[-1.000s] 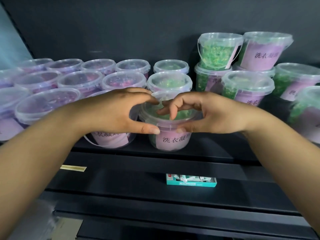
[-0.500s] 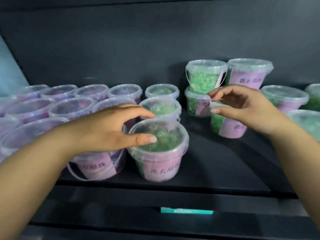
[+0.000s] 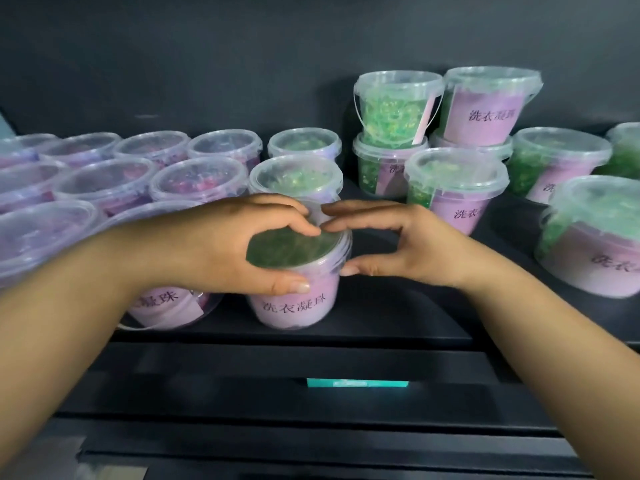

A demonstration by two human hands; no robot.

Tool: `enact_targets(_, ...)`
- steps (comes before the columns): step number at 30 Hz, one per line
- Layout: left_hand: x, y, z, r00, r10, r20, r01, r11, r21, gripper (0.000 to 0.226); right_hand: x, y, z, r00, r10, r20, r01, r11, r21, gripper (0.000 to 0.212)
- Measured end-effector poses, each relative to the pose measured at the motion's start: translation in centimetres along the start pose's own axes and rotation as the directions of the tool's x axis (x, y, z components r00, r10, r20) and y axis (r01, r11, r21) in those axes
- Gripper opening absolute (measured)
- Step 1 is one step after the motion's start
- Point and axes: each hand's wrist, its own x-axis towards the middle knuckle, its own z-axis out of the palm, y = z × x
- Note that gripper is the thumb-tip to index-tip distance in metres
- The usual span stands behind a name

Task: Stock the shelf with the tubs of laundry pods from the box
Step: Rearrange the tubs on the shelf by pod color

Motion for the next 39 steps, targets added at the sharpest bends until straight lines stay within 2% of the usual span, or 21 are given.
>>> enact_targets(3,0.2,-0.2,0.0,1.000,0.010,0.021,-0.009,1.000,-0.020,0.073,0.0,0.2,0.0,1.000,-0.026,-0.013,0.026,0.999,-0.047,0.056)
enact_targets(6,0.5,-0.1,-1.1,0.998,-0.013,0.069,0.014,1.000,-0.018,0.077,-0.3,-0.1,-1.5,0.999,-0.040,-0.006,0.038,0.984,-0.176,0.055)
enact_targets(8,1.2,0.4,-2.5,0.997,-0.046,0.069,0.048,0.998,-0.040,0.073,-0.5,-0.2,-3.7,0.993,-0.033,-0.114,-0.003,0.955,-0.297,0.053)
enact_targets(9,1.9,0.7,-3.2,0.997,-0.063,0.047,0.067,0.996,-0.066,0.067,-0.4,0.0,-4.9,0.974,-0.051,-0.219,-0.047,0.906,-0.420,0.051)
enact_targets(10,2.8,0.8,-3.6,0.997,-0.080,0.009,0.081,0.992,-0.093,0.057,-0.4,0.5,-6.1,0.948,-0.079,-0.309,-0.123,0.805,-0.581,0.053)
enact_targets(11,4.0,1.0,-4.0,0.995,-0.089,-0.035,0.085,0.990,-0.112,0.047,-0.4,0.9,-7.3,0.931,-0.061,-0.360,-0.233,0.660,-0.714,0.056)
enact_targets(12,5.4,1.0,-4.0,0.993,-0.091,-0.073,0.083,0.990,-0.113,0.036,-0.5,1.4,-8.2,0.921,0.050,-0.387,-0.355,0.520,-0.777,0.057)
enact_targets(13,6.9,1.1,-4.0,0.991,-0.088,-0.104,0.079,0.993,-0.090,0.028,-0.8,1.9,-8.8,0.893,0.198,-0.404,-0.450,0.422,-0.787,0.055)
enact_targets(14,8.5,1.1,-3.9,0.988,-0.086,-0.126,0.081,0.996,-0.044,0.025,-1.2,2.5,-9.0,0.858,0.316,-0.404,-0.507,0.404,-0.761,0.053)
enact_targets(15,9.9,1.0,-3.9,0.985,-0.084,-0.152,0.086,0.996,0.008,0.027,-1.6,3.1,-8.7,0.830,0.378,-0.411,-0.552,0.441,-0.708,0.052)
enact_targets(17,13.1,0.8,-4.3,0.973,-0.058,-0.224,0.080,0.993,0.090,0.035,-2.5,4.1,-7.9,0.827,0.295,-0.478,-0.554,0.564,-0.612,0.050)
enact_targets(19,16.0,0.9,-4.5,0.953,-0.019,-0.302,0.058,0.991,0.122,0.041,-3.0,5.2,-7.0,0.810,0.143,-0.568,-0.538,0.567,-0.624,0.052)
enact_targets(21,18.6,1.3,-4.4,0.935,-0.006,-0.355,0.057,0.990,0.131,0.048,-3.1,6.1,-6.6,0.781,0.107,-0.615,-0.558,0.563,-0.610,0.054)
enact_targets(24,22.0,2.3,-3.8,0.924,0.012,-0.381,0.054,0.985,0.162,0.059,-3.1,5.8,-6.4,0.764,0.038,-0.644,-0.576,0.491,-0.654,0.050)
enact_targets(26,23.6,2.8,-3.3,0.934,-0.026,-0.357,0.103,0.974,0.201,0.063,-3.3,5.7,-6.1,0.758,0.026,-0.652,-0.594,0.441,-0.673,0.050)
enact_targets(29,24.9,2.9,-2.8,0.923,-0.113,-0.368,0.195,0.961,0.194,0.058,-3.5,6.1,-6.1,0.730,-0.041,-0.682,-0.632,0.341,-0.696,0.047)
enact_targets(31,25.1,2.6,-2.8,0.918,-0.117,-0.380,0.197,0.964,0.180,0.049,-3.5,6.0,-6.2,0.709,-0.054,-0.703,-0.658,0.310,-0.687,0.045)
enact_targets(35,23.4,1.4,-3.9,0.847,-0.107,-0.521,0.136,0.991,0.017,0.035,-3.8,5.9,-6.1,0.659,-0.046,-0.751,-0.720,0.254,-0.646,0.039)
enact_targets(37,21.6,1.1,-4.7,0.809,-0.117,-0.575,0.032,0.987,-0.156,0.029,-3.9,6.0,-6.2,0.638,-0.041,-0.769,-0.740,0.240,-0.628,0.034)
enact_targets(39,18.9,1.4,-5.2,0.841,-0.094,-0.533,-0.140,0.914,-0.381,0.015,-4.0,6.4,-6.6,0.632,-0.106,-0.767,-0.719,0.290,-0.632,0.031)
